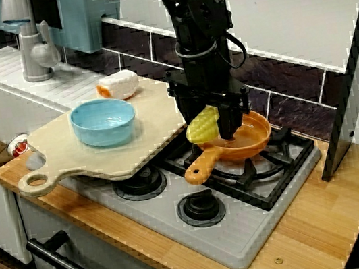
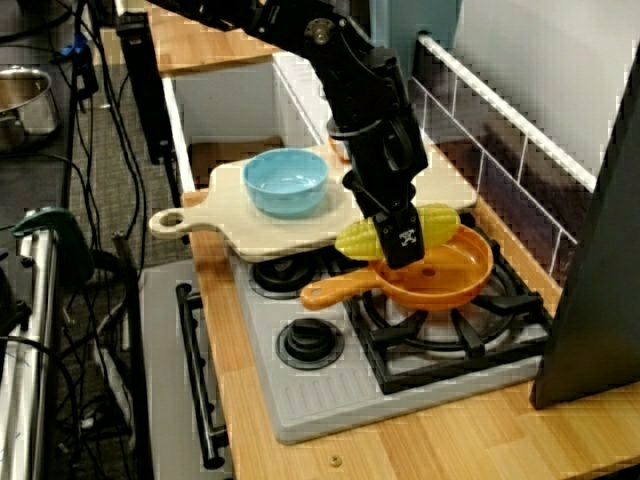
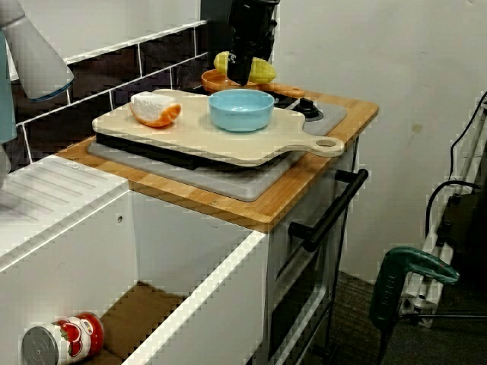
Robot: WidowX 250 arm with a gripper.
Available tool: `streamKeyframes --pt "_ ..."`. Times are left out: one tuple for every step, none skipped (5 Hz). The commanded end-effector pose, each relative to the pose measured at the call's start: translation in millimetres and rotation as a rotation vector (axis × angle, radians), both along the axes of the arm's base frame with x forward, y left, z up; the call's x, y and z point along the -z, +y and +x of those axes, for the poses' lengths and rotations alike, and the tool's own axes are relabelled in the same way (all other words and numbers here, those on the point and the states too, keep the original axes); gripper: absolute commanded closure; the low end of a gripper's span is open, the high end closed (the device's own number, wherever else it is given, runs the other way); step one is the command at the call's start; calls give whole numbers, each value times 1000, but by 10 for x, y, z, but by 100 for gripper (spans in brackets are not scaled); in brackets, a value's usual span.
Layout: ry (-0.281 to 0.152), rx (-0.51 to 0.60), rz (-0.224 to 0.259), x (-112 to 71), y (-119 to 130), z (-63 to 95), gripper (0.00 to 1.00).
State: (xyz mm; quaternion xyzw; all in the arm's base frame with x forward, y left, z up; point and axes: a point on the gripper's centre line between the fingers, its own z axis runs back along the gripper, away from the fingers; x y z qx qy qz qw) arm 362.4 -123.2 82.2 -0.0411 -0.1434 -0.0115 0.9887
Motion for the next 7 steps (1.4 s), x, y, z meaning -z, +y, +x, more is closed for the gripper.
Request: streamKeyframes --pt "-31 -8 4 -133 24 116 0" --pt "-28 -17 -3 -162 71 124 0" --pt "-23 -21 -8 -185 101 118 0" --pt "-25 -25 -21 -236 148 101 0" --pt "-30 -33 -35 -302 198 77 0" --pt "-34 -40 -48 -367 241 60 0" --pt "-44 -46 -62 -440 290 46 0"
